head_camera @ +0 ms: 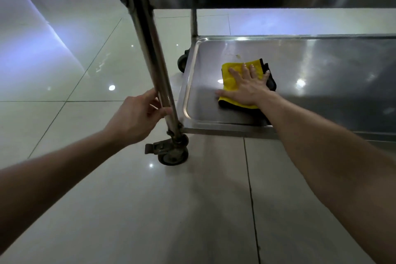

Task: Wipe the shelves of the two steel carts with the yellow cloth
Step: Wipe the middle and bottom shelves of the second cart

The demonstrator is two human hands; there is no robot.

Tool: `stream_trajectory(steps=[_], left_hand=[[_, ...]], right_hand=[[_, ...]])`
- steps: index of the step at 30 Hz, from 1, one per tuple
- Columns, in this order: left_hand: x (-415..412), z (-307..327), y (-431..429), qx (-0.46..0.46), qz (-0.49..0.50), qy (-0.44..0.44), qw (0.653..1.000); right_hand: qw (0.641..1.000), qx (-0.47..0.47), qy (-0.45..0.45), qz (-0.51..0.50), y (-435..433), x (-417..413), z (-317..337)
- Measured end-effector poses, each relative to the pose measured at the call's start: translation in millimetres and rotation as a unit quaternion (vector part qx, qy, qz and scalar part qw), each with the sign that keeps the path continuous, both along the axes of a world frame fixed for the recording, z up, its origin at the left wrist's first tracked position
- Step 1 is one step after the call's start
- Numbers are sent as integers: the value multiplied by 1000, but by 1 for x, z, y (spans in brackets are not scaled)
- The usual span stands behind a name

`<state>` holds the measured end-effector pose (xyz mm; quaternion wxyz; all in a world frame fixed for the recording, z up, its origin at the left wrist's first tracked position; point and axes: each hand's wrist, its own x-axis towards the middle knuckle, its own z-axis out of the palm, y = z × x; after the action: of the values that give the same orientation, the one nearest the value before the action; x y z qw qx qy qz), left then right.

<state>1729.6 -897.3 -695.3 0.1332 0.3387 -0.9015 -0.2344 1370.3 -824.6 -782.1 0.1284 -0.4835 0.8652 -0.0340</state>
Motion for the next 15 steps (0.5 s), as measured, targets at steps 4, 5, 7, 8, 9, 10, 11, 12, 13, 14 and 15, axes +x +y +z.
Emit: stream_trajectory(steps=[4,5,7,8,9,10,11,12,13,14,15], left_hand=[[0,-5,-10,-7,-21,13,1000],[0,-7,-11,-9,-25,15,1000],[0,-9,-13,-9,-30,19,999],[1,-10,-14,-2,-31,21,999],[1,-10,-14,7,-31,24,999],[1,-9,-14,15,-31,28,999],[0,-8,-13,21,-32,31,999],[0,-8,-13,27,-32,34,999],[-1,-7,-13,35,-28,35,998],[-1,-7,-12,45,-21,34,998],[-2,-6,-11,56,-10,32,998]], right_hand=[[999,-7,-10,50,-52,39,6],[998,-6,-11,65,-58,51,6],[995,-3,-3,100,-60,70,6],[993,-2,-2,115,-57,78,6],[992,-4,-4,129,-52,85,7],[990,-5,-7,142,-44,92,8],[988,-3,-12,157,-35,99,8],[985,0,-16,174,-25,105,8],[981,3,-18,193,-14,111,7],[977,4,-18,211,-2,116,5],[974,0,-14,227,11,120,3]])
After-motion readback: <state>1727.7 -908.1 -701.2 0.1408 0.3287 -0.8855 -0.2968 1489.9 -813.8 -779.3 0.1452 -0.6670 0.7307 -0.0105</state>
